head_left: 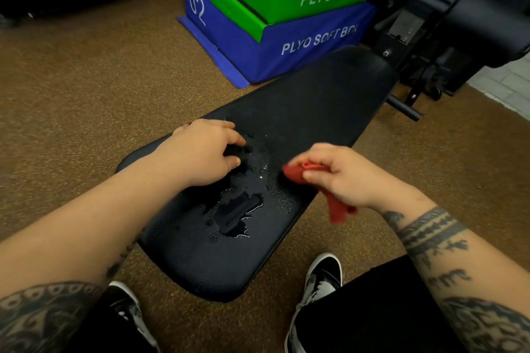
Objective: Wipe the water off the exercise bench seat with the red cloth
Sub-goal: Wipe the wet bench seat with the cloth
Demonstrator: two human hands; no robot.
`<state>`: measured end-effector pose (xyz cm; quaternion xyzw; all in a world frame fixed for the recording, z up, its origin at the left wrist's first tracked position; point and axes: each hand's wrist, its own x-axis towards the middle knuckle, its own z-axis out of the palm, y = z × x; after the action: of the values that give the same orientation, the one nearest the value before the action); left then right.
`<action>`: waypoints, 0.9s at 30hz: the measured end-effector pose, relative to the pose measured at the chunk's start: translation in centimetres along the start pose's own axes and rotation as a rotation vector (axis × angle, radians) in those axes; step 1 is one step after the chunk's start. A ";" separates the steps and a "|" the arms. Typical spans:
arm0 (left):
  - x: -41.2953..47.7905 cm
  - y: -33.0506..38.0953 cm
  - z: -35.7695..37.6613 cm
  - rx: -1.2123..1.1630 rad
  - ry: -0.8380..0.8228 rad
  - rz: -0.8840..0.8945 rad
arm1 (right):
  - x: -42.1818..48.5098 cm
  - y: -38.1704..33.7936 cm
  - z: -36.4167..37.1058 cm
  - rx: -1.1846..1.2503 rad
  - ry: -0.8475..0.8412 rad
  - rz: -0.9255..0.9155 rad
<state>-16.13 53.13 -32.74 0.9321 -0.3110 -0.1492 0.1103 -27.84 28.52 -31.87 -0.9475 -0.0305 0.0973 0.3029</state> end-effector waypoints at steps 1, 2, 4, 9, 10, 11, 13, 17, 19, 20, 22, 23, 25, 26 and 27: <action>0.0 0.2 0.1 -0.003 -0.007 0.005 | 0.5 0.2 0.8 -0.071 0.100 0.015; 0.0 0.4 0.2 -0.006 -0.015 0.008 | 0.7 0.1 1.7 -0.144 0.162 0.038; -0.1 0.6 0.5 -0.006 -0.015 0.026 | 0.4 -0.2 3.2 -0.238 0.168 0.001; -0.3 0.7 0.7 0.016 -0.032 0.074 | -2.2 -0.1 1.1 0.120 -0.299 0.010; -0.3 0.9 0.7 0.019 -0.040 0.081 | -2.3 0.1 0.7 0.163 -0.243 0.018; -0.4 1.0 0.8 0.019 -0.045 0.087 | -2.1 0.3 0.6 0.166 -0.114 0.021; -0.4 1.1 0.9 0.020 -0.046 0.101 | -1.2 0.5 1.2 0.076 0.127 0.047; -0.3 0.8 0.7 0.014 -0.013 0.093 | -1.2 0.5 2.8 -0.069 0.096 0.056; -0.3 0.1 -0.1 -0.002 0.025 0.066 | -2.2 0.0 2.1 0.068 -0.158 0.063; -0.4 -0.2 -0.5 -0.012 0.042 0.053 | -2.6 -0.2 1.6 0.117 -0.267 0.077; -0.4 -1.1 -0.9 -0.029 0.052 0.035 | -2.8 -0.4 0.7 0.201 -0.319 0.074; -0.3 -1.6 -0.9 -0.034 0.053 0.032 | -2.6 -0.7 0.6 0.257 -0.265 0.063; -0.4 -2.5 -0.7 -0.032 0.060 0.018 | -1.8 -1.4 1.2 0.255 -0.061 0.011; -0.6 -2.9 -0.6 -0.027 0.070 0.000 | -1.4 -1.8 2.0 0.196 0.036 -0.009; -0.7 -3.3 -0.5 -0.020 0.078 -0.019 | -1.0 -2.2 3.0 0.111 0.113 -0.016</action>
<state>-14.69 56.15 -33.15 0.9391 -0.2958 -0.1167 0.1302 -29.43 31.90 -32.87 -0.9329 -0.0156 0.0425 0.3572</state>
